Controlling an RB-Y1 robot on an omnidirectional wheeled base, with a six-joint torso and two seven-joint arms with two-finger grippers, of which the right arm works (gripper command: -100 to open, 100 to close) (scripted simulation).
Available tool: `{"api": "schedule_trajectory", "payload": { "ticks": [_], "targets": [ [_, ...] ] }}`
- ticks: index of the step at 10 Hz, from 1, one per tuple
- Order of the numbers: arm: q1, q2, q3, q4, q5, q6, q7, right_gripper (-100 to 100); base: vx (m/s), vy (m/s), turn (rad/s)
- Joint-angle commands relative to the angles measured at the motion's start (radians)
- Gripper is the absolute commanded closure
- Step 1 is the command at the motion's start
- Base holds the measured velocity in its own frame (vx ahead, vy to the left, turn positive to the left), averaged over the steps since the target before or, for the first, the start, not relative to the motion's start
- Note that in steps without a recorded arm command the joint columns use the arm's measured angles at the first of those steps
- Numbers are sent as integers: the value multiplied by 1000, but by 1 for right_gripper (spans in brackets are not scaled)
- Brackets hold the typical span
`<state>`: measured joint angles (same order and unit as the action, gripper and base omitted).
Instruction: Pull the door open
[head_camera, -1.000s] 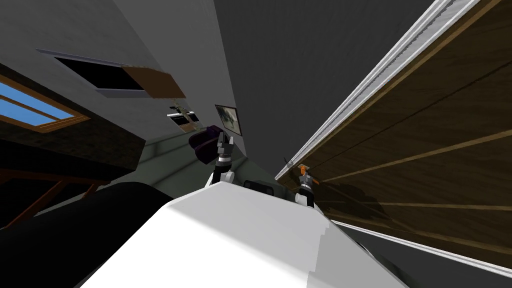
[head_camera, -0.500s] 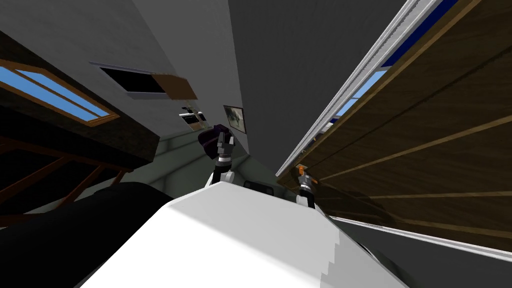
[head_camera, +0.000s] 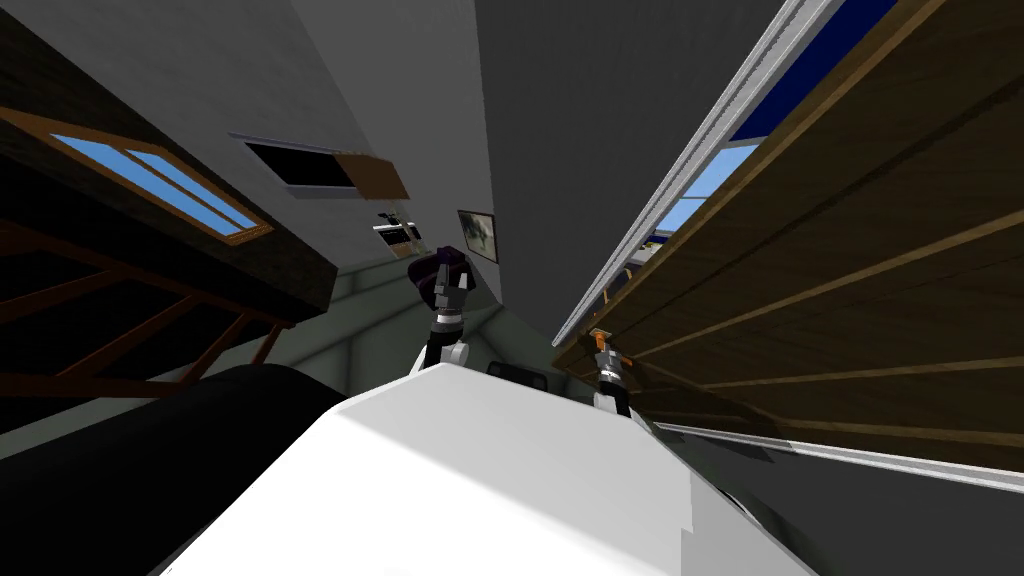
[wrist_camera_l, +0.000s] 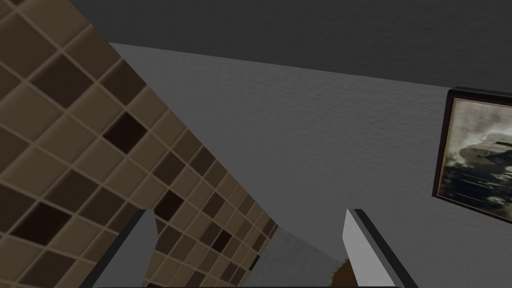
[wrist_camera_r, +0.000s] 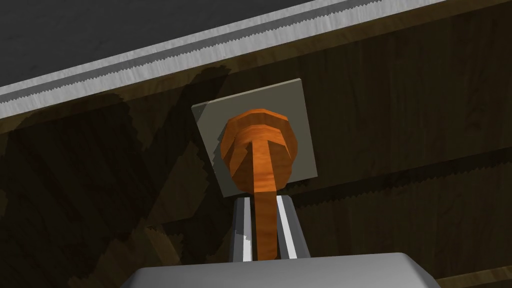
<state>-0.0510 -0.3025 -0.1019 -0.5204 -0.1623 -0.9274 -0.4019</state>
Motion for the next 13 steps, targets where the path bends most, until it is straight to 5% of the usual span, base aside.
{"api": "schedule_trajectory", "payload": {
  "ticks": [1,7,8,13],
  "targets": [
    [6,-10,15,2,10,-16,-20,100,-228,-16,105],
    [47,-56,84,-13,56,-68,-100,100,-244,-54,101],
    [43,-48,80,-11,53,-61,-92,100,-102,-21,33],
    [98,-91,136,-22,91,-138,-155,100,-201,-41,81]
  ]
}}
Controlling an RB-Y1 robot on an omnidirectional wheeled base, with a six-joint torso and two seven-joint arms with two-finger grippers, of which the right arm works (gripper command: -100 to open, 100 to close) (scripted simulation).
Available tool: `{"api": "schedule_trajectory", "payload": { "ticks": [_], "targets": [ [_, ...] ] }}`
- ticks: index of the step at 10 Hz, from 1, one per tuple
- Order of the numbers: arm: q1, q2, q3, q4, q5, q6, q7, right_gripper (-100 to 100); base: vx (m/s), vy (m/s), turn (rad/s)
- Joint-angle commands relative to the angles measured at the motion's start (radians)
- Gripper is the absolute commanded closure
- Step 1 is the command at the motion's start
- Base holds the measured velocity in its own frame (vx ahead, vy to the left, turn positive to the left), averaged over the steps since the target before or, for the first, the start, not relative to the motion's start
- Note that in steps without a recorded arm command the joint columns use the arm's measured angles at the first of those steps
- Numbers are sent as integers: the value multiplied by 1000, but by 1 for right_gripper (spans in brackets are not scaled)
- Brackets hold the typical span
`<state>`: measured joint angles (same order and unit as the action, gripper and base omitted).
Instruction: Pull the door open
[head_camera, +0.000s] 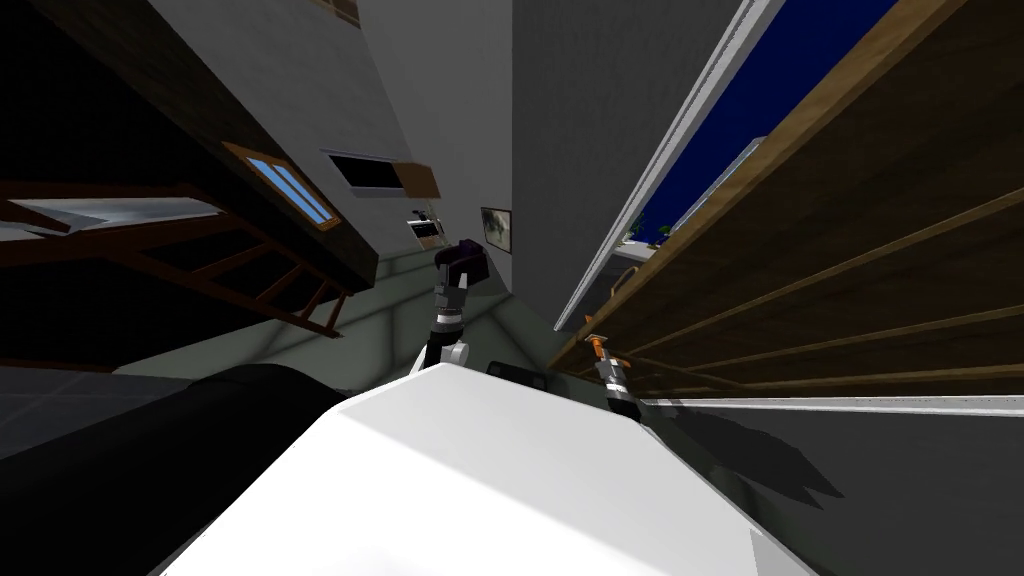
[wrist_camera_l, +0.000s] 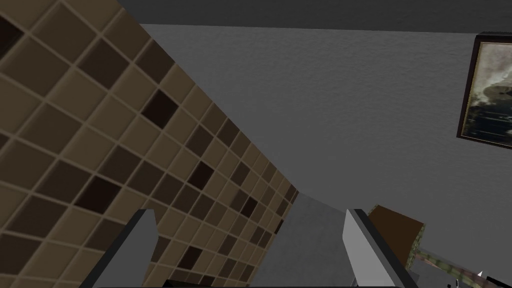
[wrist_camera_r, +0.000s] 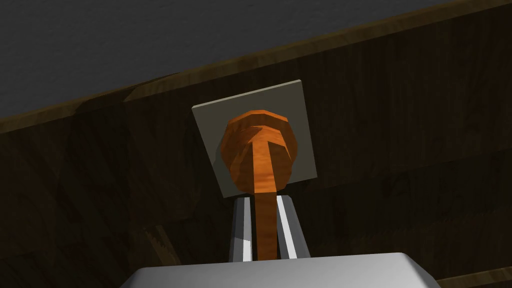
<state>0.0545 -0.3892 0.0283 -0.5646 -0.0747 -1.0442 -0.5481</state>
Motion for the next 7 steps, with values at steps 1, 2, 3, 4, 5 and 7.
{"api": "schedule_trajectory", "payload": {
  "ticks": [1,2,3,4,5,7],
  "targets": [
    [-3,-8,11,21,7,-29,-14,100,-136,-31,34],
    [7,-17,20,19,14,-42,-26,100,-144,-30,60],
    [15,-24,28,17,19,-54,-35,100,-139,-43,54],
    [18,-27,32,16,22,-60,-39,100,-118,-63,37],
    [25,-33,39,14,26,-69,-47,100,-110,-75,47],
    [34,-35,41,21,25,-81,-51,100,-92,-38,130]
  ]
}}
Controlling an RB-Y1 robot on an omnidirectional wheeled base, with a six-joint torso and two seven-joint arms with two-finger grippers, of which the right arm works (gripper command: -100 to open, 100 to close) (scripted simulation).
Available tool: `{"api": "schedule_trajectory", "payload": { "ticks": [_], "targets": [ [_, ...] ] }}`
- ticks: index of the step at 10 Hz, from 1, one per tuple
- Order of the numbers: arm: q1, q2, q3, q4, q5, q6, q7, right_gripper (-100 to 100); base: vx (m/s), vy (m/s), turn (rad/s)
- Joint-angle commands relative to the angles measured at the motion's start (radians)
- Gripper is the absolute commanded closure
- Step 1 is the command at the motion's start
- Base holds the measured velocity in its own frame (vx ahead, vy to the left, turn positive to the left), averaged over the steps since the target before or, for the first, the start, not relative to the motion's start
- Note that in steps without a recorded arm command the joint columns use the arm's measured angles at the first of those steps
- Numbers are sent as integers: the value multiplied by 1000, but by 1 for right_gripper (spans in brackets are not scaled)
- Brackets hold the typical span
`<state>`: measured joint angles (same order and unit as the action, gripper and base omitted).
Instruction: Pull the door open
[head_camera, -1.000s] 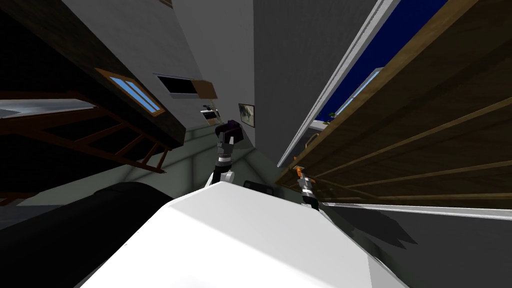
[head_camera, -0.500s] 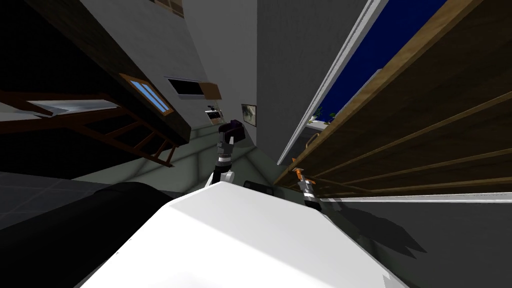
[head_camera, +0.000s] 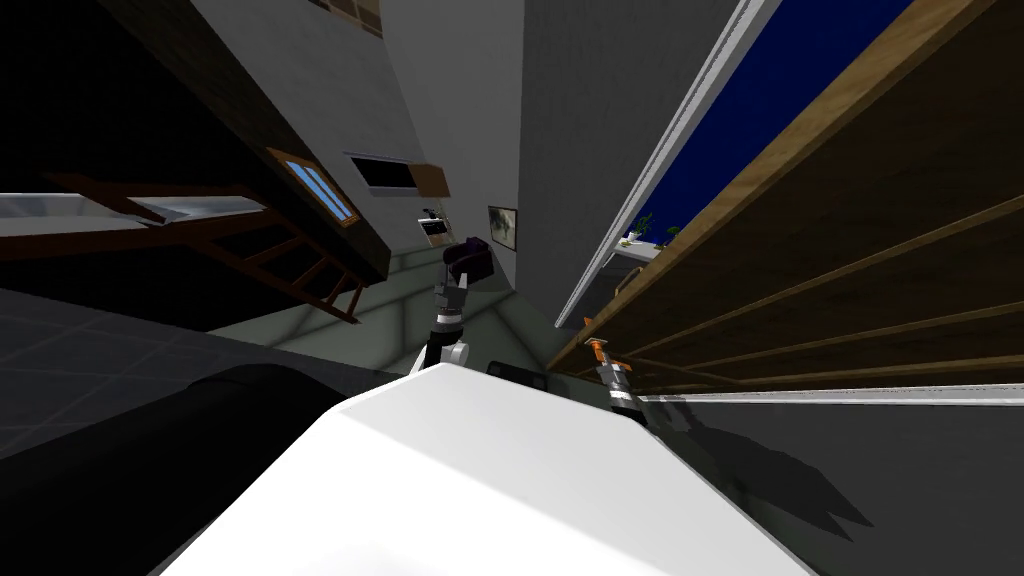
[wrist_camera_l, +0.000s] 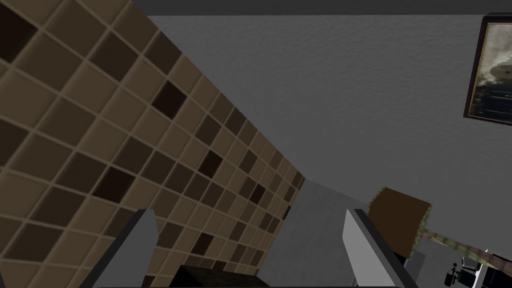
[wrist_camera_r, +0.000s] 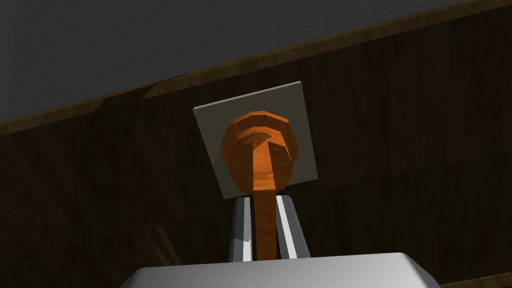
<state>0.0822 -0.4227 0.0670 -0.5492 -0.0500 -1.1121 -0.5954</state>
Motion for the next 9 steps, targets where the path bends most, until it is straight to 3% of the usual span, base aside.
{"api": "schedule_trajectory", "payload": {
  "ticks": [1,9],
  "targets": [
    [11,-6,3,14,-1,-27,-7,100,-213,-70,240],
    [54,-42,13,81,-9,-146,-39,100,-208,-65,183]
  ]
}}
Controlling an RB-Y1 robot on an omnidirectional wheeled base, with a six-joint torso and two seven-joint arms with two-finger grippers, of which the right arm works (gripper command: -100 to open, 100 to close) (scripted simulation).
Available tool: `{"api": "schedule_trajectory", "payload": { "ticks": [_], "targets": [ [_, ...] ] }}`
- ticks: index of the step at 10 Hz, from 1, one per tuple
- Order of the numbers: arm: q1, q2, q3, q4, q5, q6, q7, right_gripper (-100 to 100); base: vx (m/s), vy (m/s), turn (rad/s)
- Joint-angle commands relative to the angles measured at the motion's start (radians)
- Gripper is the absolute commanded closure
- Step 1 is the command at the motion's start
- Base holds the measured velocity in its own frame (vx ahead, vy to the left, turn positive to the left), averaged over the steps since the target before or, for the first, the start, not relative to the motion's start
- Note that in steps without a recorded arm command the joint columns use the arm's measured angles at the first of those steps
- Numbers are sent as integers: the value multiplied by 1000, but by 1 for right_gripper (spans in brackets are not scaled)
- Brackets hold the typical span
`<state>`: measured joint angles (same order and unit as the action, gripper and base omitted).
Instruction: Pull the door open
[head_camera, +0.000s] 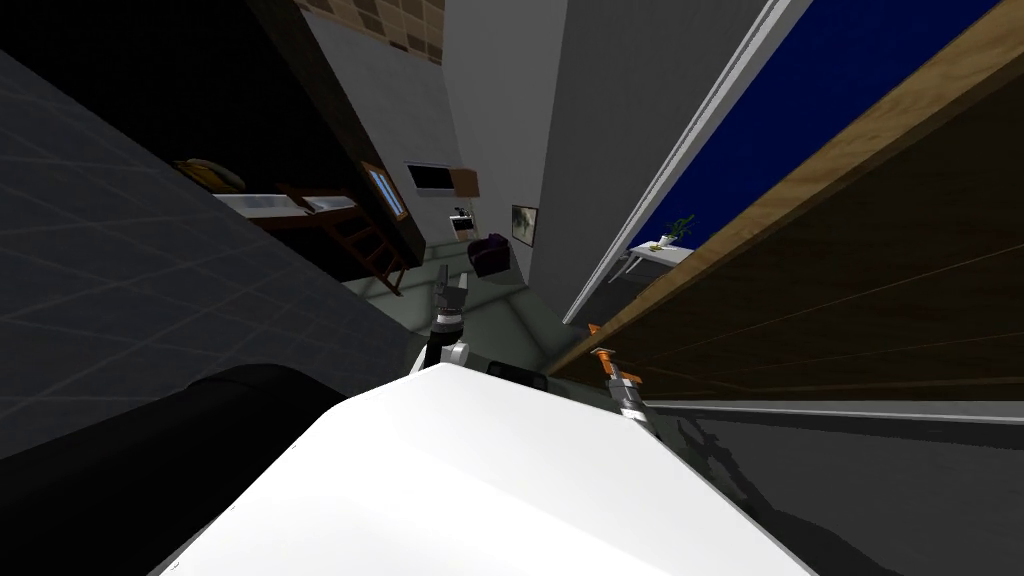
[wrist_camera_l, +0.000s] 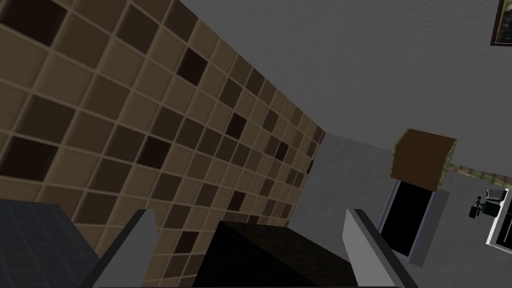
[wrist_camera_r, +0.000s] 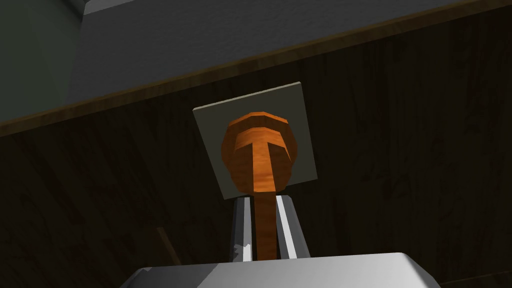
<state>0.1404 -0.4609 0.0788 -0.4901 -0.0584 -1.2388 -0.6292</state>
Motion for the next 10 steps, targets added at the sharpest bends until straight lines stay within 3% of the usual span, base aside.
{"api": "schedule_trajectory", "payload": {
  "ticks": [1,10],
  "targets": [
    [0,0,0,0,0,0,0,100,-86,-29,31],
    [13,-9,4,39,3,-56,-11,100,-190,-70,173]
  ]
}}
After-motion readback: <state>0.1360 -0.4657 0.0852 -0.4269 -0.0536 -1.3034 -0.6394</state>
